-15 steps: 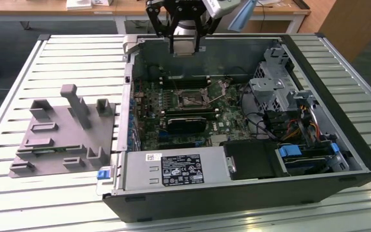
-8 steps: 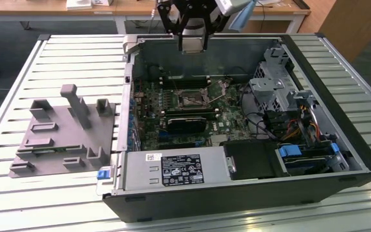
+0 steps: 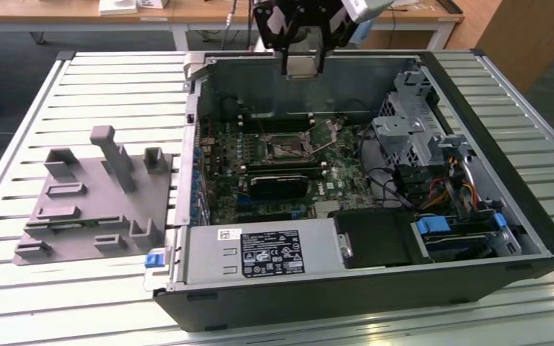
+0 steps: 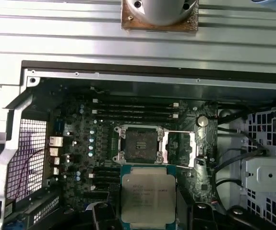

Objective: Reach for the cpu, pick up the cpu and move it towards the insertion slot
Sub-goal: 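Pick up the cpu and move it towards the insertion slot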

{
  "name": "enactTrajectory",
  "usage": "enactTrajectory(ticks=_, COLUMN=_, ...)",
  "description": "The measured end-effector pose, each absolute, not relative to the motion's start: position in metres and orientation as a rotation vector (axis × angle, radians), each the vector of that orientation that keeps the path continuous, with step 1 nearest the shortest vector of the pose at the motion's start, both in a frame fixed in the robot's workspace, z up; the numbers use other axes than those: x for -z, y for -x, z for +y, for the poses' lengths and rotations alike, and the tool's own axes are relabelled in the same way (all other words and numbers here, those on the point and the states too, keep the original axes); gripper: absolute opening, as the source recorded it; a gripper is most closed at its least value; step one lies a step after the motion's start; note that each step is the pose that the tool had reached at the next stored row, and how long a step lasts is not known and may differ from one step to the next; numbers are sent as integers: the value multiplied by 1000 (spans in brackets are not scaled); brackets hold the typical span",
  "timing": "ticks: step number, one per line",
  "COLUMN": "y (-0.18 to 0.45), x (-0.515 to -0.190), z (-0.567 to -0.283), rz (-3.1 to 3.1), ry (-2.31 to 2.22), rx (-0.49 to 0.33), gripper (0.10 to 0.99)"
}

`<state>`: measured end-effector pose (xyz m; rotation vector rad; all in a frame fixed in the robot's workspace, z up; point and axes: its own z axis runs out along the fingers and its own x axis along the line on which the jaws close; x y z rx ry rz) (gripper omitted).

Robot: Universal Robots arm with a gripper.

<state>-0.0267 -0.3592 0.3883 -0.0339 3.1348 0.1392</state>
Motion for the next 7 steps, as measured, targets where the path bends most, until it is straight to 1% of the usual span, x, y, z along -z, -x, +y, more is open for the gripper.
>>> enactTrajectory(ticks=7, y=21, x=-388, z=-359, rz=3135, ry=34, rx=-139, gripper=545)
